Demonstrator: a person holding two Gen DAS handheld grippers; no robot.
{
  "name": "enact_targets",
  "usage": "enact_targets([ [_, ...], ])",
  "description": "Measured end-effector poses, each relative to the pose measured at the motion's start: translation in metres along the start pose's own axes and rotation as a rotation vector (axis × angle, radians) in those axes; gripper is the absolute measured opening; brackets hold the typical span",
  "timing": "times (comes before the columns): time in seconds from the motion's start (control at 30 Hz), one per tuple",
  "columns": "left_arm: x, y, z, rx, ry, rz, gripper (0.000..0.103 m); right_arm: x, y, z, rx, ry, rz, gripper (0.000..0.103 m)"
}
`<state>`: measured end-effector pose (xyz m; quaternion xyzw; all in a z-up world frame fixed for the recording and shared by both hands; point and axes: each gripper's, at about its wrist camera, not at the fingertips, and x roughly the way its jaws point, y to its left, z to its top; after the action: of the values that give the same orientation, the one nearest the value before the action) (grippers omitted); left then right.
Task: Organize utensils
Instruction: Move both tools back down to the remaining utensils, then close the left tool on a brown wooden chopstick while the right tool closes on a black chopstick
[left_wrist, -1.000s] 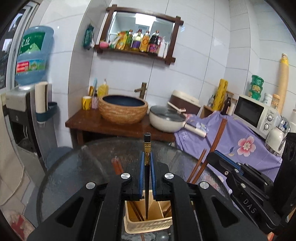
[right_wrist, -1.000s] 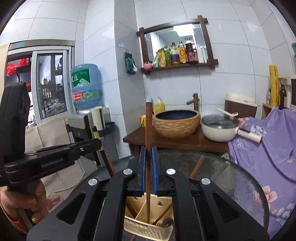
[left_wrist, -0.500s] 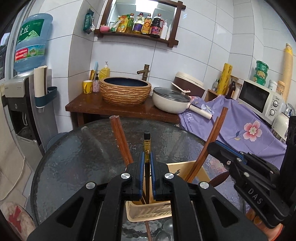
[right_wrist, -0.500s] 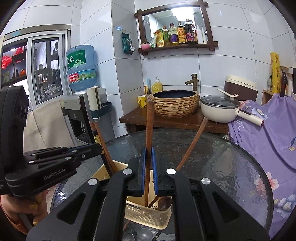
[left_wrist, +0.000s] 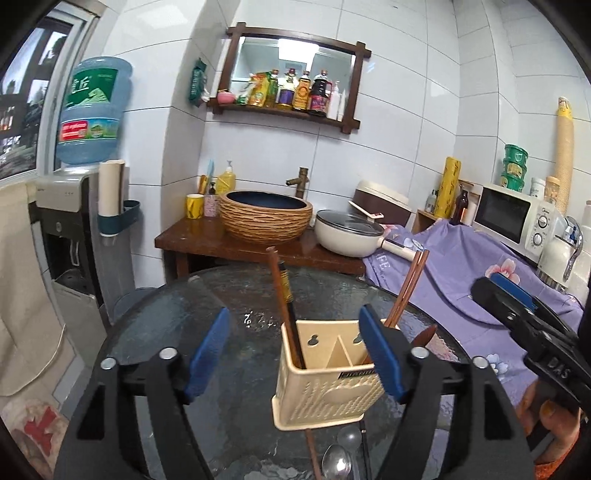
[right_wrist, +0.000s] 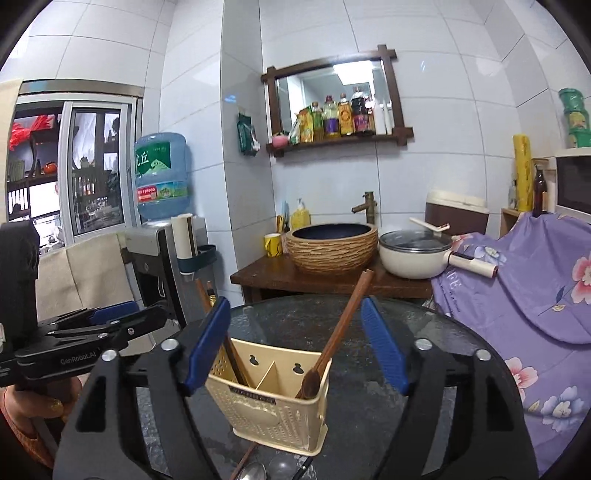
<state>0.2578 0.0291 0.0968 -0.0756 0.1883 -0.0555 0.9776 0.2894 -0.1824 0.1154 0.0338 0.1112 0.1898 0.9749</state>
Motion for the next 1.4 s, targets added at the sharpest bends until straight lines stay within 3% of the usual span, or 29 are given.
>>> enact_targets([
  [0.2,-0.011,0.005,-0.028,0.016,0.021,0.071,0.090,-0.023,0.010,-0.034,-0.033,0.047,-0.018,0.081],
  [0.53,0.015,0.013,-0.098,0.014,0.235,0.076,0.093,0.008,-0.011,-0.121,0.064,0.371,-0.053,0.082],
  [0.67,0.029,0.012,-0.121,0.017,0.316,0.073,0.086,0.022,-0.014,-0.152,0.091,0.484,-0.060,0.080],
  [0.9,0.041,0.009,-0.147,0.033,0.402,0.054,0.071,0.037,0.002,-0.185,0.069,0.608,-0.049,0.066],
  [1.1,0.047,0.001,-0.160,0.048,0.443,0.034,0.062,0.047,0.008,-0.196,0.065,0.655,-0.073,0.053],
  [1.4,0.054,-0.013,-0.167,0.070,0.479,-0.001,0.055,0.057,0.015,-0.196,0.047,0.682,-0.093,0.044],
])
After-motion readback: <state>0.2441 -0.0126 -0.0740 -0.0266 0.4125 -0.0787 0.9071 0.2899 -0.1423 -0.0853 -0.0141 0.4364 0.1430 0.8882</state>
